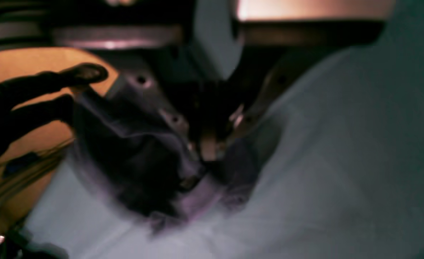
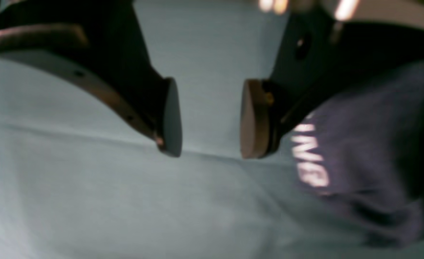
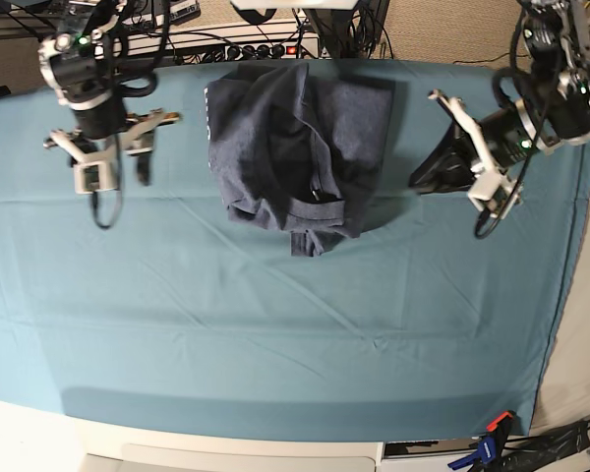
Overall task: Fold the T-shirt properly
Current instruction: 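Open the right gripper and withdraw it from the folded shirt, then move the left gripper onto the folded bundle and grasp its edge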
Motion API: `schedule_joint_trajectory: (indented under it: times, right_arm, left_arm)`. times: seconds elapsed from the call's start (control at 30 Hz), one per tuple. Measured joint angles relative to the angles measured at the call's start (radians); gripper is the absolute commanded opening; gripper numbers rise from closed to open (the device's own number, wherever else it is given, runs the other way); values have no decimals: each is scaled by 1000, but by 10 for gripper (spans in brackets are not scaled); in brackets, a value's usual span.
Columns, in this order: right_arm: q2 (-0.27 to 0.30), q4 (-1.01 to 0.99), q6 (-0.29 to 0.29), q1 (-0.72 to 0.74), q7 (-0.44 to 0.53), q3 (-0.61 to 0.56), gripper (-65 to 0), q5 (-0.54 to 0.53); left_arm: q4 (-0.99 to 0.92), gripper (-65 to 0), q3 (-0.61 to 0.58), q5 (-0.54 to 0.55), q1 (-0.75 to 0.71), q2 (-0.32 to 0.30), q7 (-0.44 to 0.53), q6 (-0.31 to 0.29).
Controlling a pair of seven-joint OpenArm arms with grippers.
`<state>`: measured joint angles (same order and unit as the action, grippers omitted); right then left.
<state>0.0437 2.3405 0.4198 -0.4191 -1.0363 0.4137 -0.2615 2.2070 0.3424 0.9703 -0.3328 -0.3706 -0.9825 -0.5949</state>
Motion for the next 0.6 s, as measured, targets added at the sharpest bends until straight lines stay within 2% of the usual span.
schedule_joint_trajectory:
  times: [0.07, 0.1, 0.17, 0.33, 0.43, 0.53, 0.6]
  right_arm:
    - [0, 0, -29, 0, 1, 48, -381, 2]
    - [0, 0, -36, 1, 10, 74, -381, 2]
    - [0, 0, -39, 1, 20, 113, -381, 3]
    - [0, 0, -39, 1, 21, 129, -381, -1]
    - [0, 0, -39, -3, 24, 130, -381, 0]
    - [0, 0, -39, -13, 34, 130, -381, 1]
    - [0, 0, -39, -16, 36, 130, -381, 0]
  left_arm:
    - [68, -650, -33, -12, -47, 17, 26, 64]
    - [92, -650, -71, -43, -70, 27, 29, 70]
    - [111, -650, -179, -111, -96, 48, 50, 119]
    - [109, -650, -481, -356, -100, 77, 129, 251]
    - [107, -650, -631, -488, -92, 118, 164, 325]
    - [84, -650, -737, -567, -79, 162, 203, 370]
    - [46, -650, -783, -603, -68, 186, 200, 378]
